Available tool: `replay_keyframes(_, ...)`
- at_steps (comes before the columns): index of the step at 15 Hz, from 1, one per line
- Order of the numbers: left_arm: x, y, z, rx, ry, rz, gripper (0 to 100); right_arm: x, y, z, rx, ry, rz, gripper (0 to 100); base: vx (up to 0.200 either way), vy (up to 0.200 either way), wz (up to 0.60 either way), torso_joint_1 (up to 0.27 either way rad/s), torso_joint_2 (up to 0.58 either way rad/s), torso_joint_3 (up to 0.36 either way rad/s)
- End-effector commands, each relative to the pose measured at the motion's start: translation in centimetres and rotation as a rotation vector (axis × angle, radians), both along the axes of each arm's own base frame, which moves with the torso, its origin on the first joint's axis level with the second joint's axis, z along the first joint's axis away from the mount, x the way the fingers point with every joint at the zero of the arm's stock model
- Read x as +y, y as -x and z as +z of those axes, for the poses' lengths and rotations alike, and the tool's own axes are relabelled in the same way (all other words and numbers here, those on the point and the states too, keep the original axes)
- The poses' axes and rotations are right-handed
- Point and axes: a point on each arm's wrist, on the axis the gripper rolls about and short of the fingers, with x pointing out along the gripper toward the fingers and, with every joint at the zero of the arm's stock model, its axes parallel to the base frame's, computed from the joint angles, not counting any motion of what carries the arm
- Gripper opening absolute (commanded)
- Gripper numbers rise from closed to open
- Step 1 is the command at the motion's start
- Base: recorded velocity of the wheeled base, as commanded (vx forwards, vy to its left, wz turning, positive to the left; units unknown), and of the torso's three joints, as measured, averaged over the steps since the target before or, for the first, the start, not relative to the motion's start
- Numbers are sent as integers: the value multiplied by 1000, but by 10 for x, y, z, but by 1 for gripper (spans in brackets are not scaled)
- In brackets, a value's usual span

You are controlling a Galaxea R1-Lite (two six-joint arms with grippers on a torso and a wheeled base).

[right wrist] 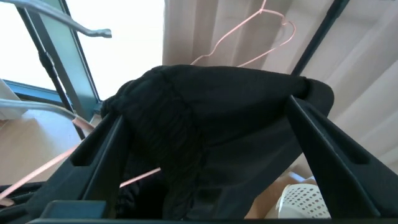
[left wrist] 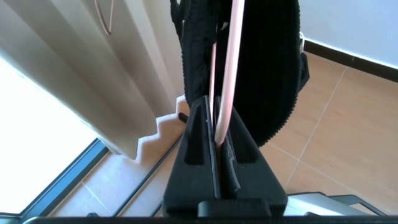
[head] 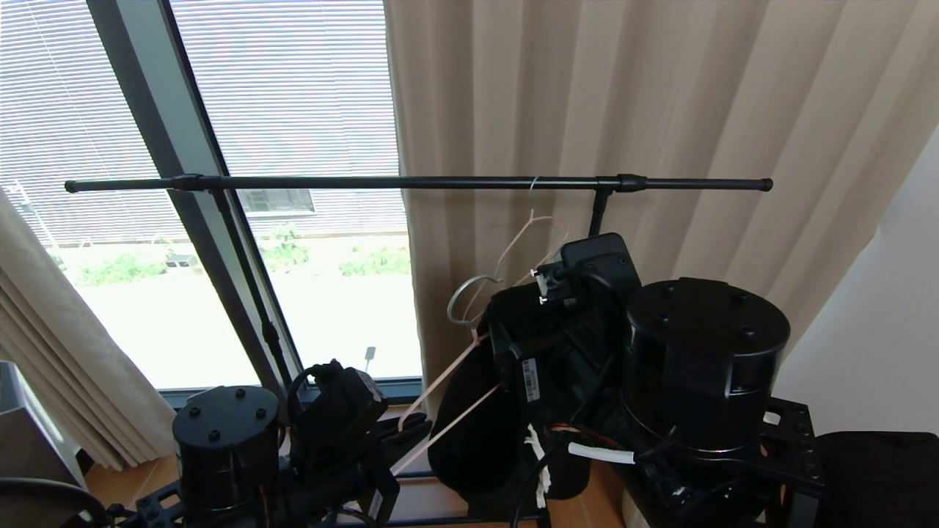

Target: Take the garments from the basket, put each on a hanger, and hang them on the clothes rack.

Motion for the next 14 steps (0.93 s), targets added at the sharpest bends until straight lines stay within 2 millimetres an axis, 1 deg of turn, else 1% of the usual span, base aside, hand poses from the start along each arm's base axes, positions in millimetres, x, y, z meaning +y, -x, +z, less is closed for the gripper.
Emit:
replay_keyframes(1, 1, -2, -1, 1, -3, 6, 0, 0, 2, 0, 0, 0, 6, 100, 0, 0, 0, 0, 0, 0)
replay_keyframes(10, 4, -8, 4, -31, 24, 35, 0, 1, 9, -2, 4, 11, 27, 100, 0, 0, 0, 0, 0, 0)
replay_keyframes(13, 6, -7, 2, -25, 21, 37, 0, -8, 15, 2, -2, 35, 38, 100, 0, 0, 0, 0, 0, 0)
replay_keyframes(14, 7, -7, 1, -19, 18, 37, 0, -18, 17, 4, -5, 63, 67, 100, 0, 0, 0, 0, 0, 0)
